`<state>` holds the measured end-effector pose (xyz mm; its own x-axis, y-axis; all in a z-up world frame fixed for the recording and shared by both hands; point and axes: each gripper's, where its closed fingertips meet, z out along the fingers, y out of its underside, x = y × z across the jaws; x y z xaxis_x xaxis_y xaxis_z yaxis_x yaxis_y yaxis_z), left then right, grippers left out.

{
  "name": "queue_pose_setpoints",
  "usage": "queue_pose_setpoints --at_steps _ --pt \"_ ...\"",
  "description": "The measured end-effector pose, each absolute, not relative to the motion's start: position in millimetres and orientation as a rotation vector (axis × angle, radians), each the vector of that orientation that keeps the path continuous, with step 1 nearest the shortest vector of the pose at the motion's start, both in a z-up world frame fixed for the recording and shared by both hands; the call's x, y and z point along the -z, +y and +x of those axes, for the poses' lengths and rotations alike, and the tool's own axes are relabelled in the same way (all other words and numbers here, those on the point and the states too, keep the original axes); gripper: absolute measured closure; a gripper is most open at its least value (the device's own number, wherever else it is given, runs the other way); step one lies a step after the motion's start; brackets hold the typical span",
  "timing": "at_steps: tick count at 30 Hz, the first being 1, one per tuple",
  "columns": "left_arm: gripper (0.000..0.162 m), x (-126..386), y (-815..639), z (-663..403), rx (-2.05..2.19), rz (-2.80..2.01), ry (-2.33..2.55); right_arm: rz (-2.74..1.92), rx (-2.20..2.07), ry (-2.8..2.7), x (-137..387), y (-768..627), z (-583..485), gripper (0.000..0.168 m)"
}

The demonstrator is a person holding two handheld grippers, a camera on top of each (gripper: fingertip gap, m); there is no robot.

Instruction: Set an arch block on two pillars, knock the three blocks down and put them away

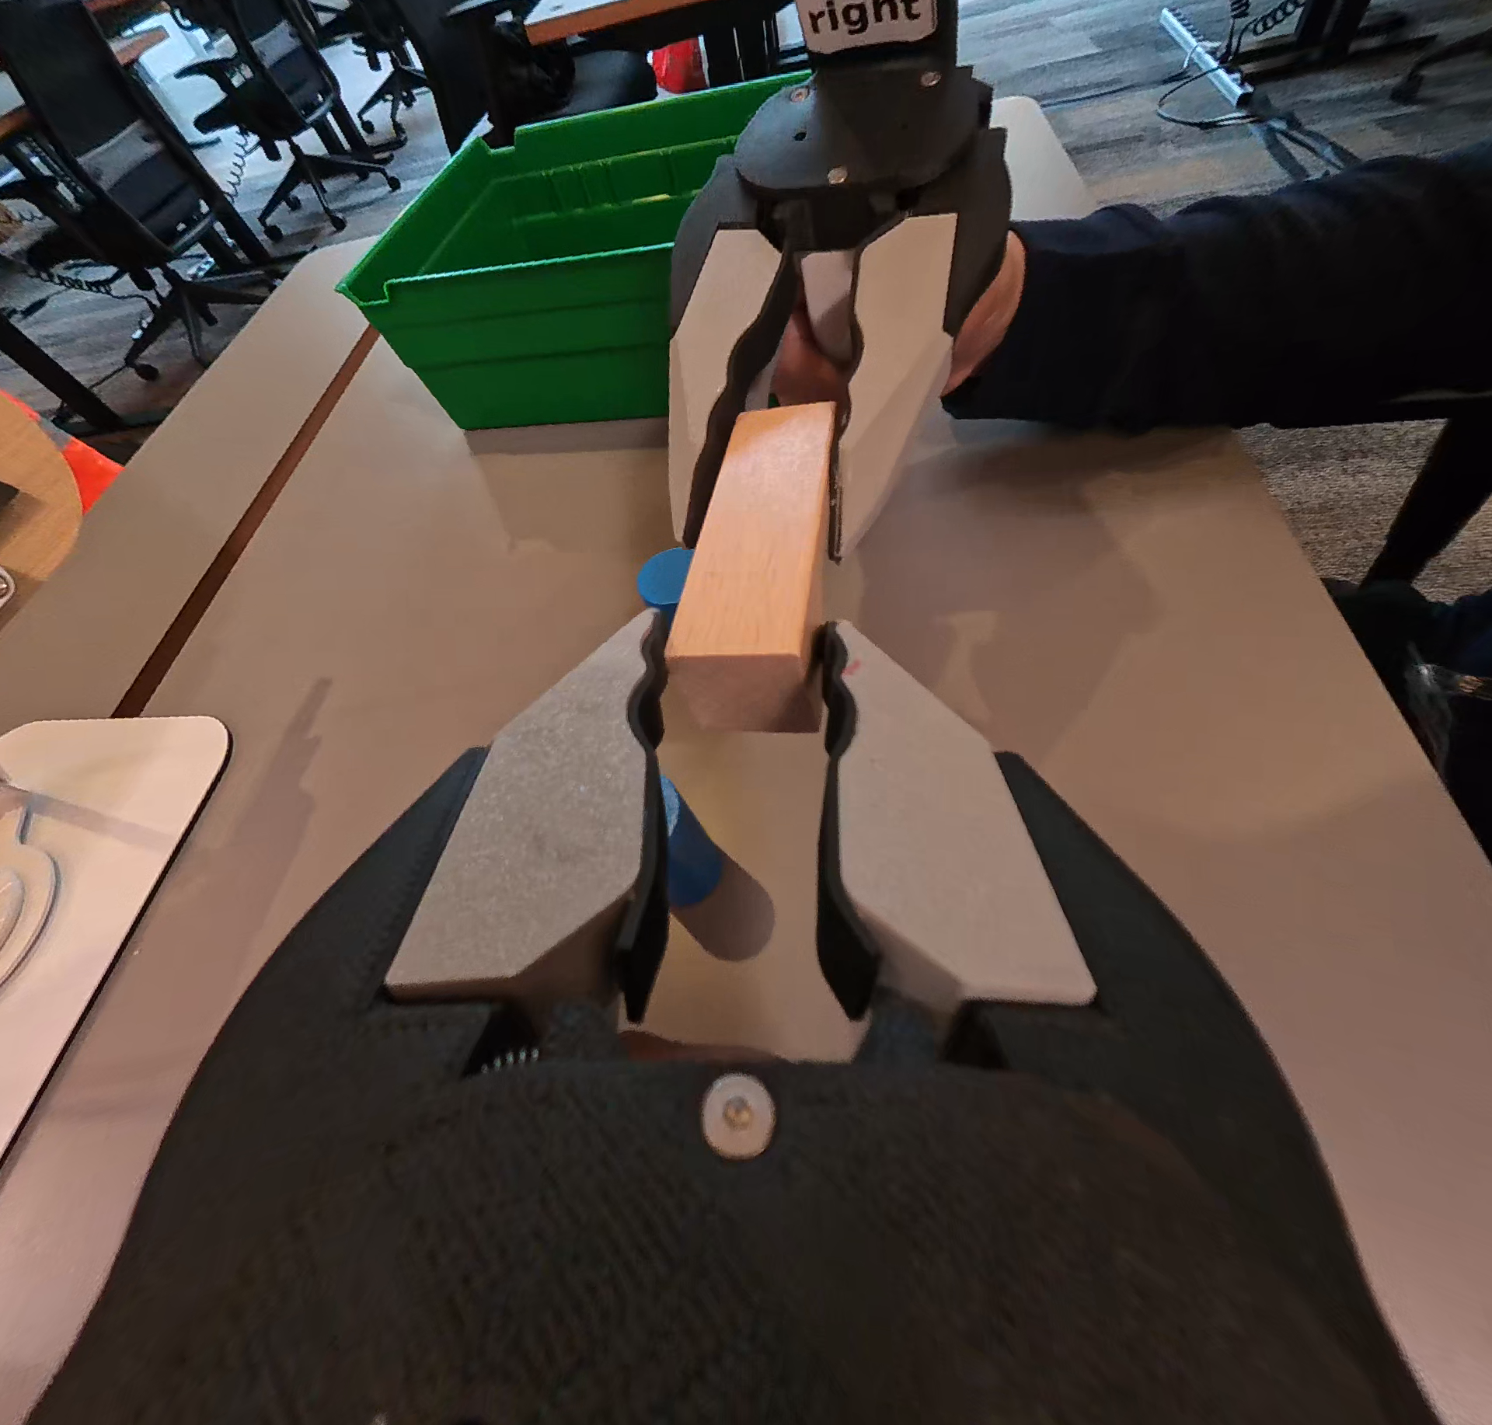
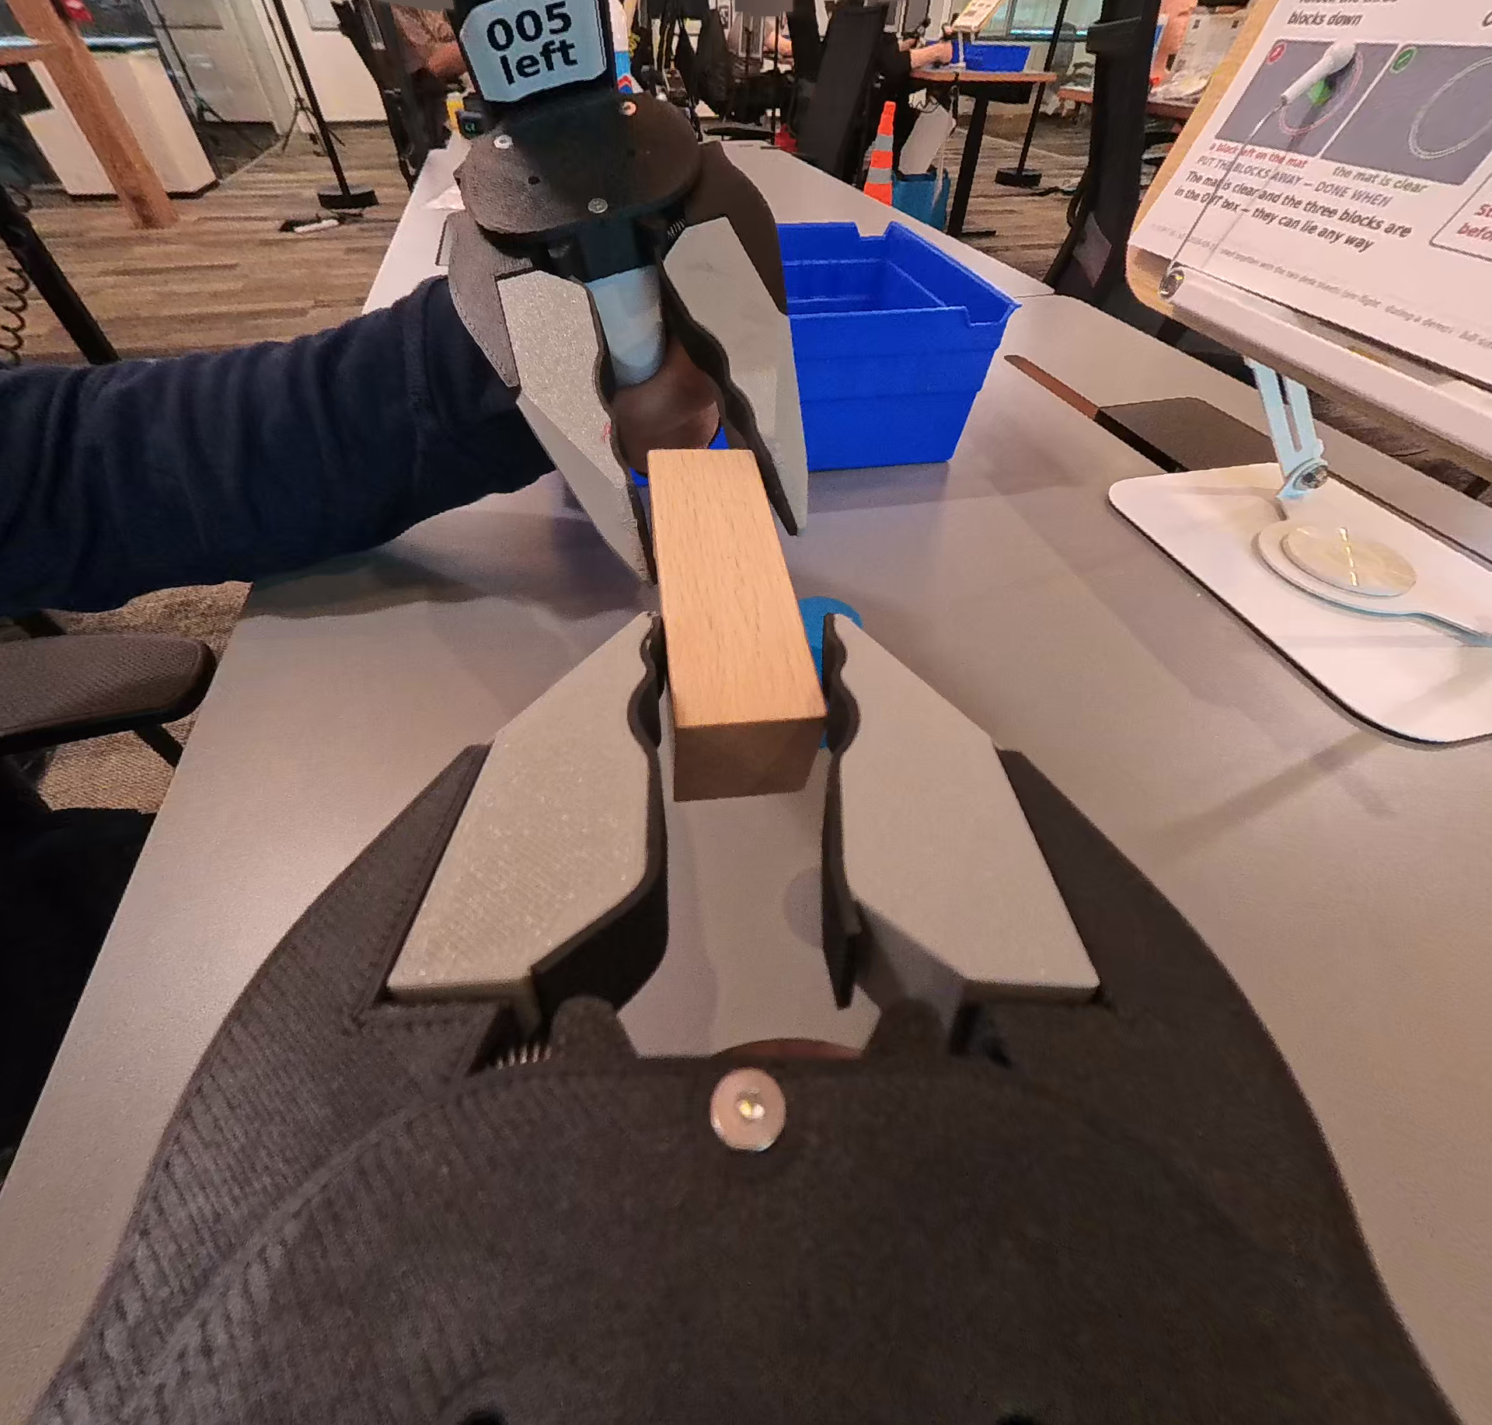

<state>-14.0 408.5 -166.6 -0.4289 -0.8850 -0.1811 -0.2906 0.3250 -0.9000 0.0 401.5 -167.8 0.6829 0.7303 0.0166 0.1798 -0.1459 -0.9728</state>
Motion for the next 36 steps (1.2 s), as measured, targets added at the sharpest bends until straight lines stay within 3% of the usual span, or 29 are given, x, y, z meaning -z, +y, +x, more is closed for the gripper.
queue_pose_setpoints --at_steps 17,20,30,32,36 --pt "0.123 175 397 -15 1.089 -1.019 1.898 -1.704 -0.586 -0.849 175 393 -15 0.135" --pt "0.102 178 407 -21 1.061 -1.071 1.877 -1.692 -0.613 -0.848 173 390 -15 0.135" --pt "0.080 179 440 -26 1.051 -1.252 1.749 -1.650 -0.565 -0.724 157 399 9 0.135" --pt "0.082 190 450 -25 0.977 -1.294 1.745 -1.625 -0.556 -0.672 149 402 17 0.135" --pt "0.102 222 465 -25 0.877 -1.430 1.789 -1.588 -0.565 -0.618 140 402 26 0.135"
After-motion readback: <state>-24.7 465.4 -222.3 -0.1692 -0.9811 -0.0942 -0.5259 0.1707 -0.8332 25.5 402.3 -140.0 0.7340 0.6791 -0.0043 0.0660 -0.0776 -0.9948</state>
